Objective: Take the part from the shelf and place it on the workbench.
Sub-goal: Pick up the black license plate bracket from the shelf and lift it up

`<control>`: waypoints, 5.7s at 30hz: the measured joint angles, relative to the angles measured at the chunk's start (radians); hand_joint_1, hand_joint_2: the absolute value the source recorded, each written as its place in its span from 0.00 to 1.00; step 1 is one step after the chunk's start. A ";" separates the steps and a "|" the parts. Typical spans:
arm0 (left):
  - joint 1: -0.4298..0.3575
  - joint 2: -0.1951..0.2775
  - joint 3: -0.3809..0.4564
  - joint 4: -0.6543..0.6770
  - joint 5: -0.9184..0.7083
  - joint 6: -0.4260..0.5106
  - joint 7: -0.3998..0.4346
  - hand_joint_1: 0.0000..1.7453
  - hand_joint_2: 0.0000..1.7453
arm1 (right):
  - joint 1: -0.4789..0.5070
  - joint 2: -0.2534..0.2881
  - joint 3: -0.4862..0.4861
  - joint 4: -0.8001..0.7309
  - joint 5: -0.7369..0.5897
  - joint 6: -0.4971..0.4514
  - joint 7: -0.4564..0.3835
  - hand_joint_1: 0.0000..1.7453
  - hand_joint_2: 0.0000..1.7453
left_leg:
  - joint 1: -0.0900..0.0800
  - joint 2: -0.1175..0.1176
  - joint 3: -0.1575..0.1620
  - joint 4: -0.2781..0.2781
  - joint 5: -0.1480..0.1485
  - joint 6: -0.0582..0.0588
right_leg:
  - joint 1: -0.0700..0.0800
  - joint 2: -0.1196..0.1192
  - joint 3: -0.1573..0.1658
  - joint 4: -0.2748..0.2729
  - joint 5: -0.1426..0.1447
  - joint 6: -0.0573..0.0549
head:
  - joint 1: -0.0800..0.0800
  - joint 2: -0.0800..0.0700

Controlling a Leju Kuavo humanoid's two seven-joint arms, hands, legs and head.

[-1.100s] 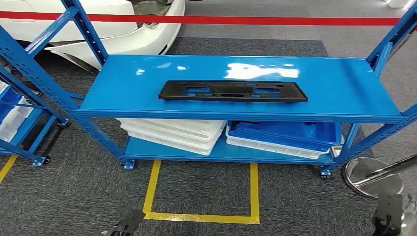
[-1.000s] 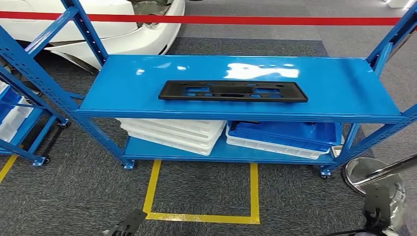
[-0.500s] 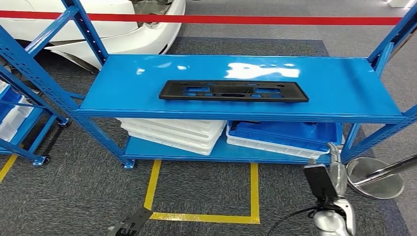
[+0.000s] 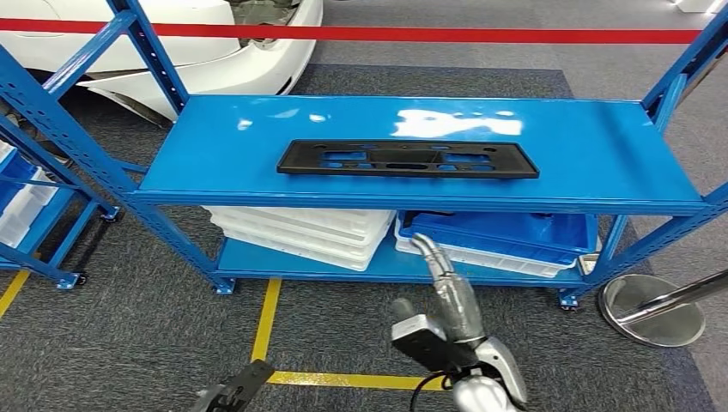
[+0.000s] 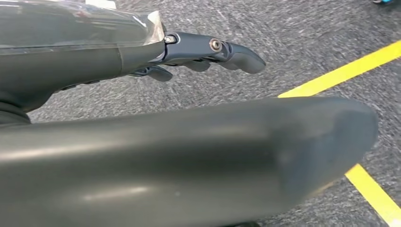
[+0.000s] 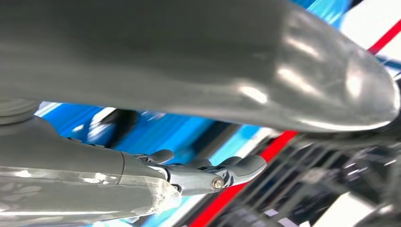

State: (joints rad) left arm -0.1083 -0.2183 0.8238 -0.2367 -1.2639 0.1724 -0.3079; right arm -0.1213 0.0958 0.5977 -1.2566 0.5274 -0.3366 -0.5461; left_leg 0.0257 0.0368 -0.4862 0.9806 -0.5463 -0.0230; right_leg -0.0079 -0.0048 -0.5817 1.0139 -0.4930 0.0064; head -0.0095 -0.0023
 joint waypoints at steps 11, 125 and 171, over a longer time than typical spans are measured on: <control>-0.011 0.000 -0.012 0.005 0.000 -0.087 -0.085 0.00 0.00 | -0.015 -0.014 0.233 -0.030 -0.001 -0.042 -0.004 0.00 0.00 | 0.000 0.000 0.000 0.000 0.000 0.000 | 0.000 0.000 0.000 0.000 0.000 0.000 | 0.000 0.000; -0.014 -0.002 -0.064 0.023 -0.017 -0.086 -0.053 0.00 0.00 | -0.024 -0.339 -0.229 -0.094 0.367 -0.028 0.134 0.00 1.00 | -0.004 -0.041 -0.121 0.069 0.044 0.028 | 0.000 0.022 -0.005 0.000 0.001 0.029 | 0.000 0.000; -0.049 -0.006 -0.158 0.023 -0.040 -0.116 0.000 0.00 0.00 | -0.579 -0.188 0.185 0.380 0.266 0.298 0.110 0.00 1.00 | -0.004 -0.041 -0.121 0.069 0.045 0.028 | 0.000 0.021 -0.006 0.003 0.001 0.029 | -0.001 0.000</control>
State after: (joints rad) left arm -0.1570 -0.2243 0.6659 -0.2140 -1.3039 0.0566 -0.3083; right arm -0.7004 -0.0926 0.7830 -0.8769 0.7935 -0.0385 -0.4356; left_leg 0.0220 -0.0042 -0.6075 1.0500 -0.5012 0.0048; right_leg -0.0079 0.0159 -0.5875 1.0169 -0.4917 0.0349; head -0.0103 -0.0023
